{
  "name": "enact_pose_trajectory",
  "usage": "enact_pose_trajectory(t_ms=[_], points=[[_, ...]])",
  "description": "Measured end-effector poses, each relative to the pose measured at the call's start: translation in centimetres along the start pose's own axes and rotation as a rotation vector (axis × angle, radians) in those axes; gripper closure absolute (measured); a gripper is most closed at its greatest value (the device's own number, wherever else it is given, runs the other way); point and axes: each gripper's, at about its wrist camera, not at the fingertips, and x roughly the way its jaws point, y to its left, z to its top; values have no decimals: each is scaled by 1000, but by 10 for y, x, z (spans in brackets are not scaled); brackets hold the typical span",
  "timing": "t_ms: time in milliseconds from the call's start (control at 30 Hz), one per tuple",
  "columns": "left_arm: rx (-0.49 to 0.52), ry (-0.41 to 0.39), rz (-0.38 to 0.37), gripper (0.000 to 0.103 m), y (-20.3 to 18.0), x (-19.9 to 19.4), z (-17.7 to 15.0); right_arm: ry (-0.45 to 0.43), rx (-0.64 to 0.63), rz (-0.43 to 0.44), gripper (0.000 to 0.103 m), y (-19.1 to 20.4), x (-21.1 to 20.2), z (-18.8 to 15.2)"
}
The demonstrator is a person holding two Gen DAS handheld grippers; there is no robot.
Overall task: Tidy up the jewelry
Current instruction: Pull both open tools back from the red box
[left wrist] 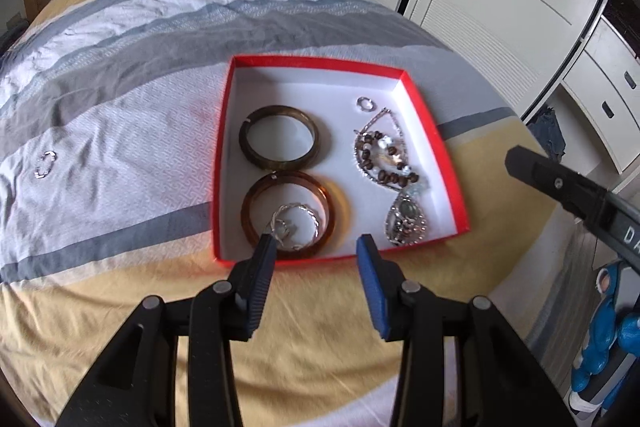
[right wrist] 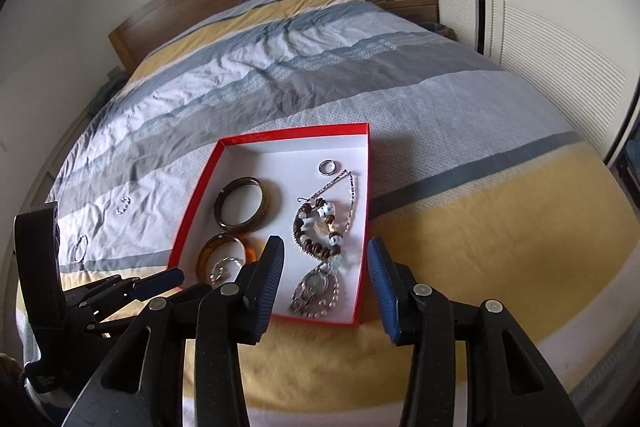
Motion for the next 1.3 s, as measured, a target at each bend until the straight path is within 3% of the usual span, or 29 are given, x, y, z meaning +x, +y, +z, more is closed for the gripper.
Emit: enact_pose_trajectory(t_ms=[167, 233, 433, 767, 867, 1300], points=[[-7, -66, 54, 63, -2, -55, -10, -37, -9, 12, 54, 17, -40, -15], [-28, -88, 80, 58, 1, -79, -17, -56, -14, 26, 51, 26, -58, -22], [-65, -196, 218, 55, 11, -152, -45, -110, -43, 61, 48, 58, -107, -45], [-123, -372, 364, 55, 31, -257, -92, -205, -72, 121, 40, 118, -173, -86], [-138, -407, 380, 54, 38, -279, -109, -230, -100, 136, 35, 135, -188, -99], [-196, -494, 444, 51, 56, -329, -164, -256, -213, 158, 32, 181, -226, -139]])
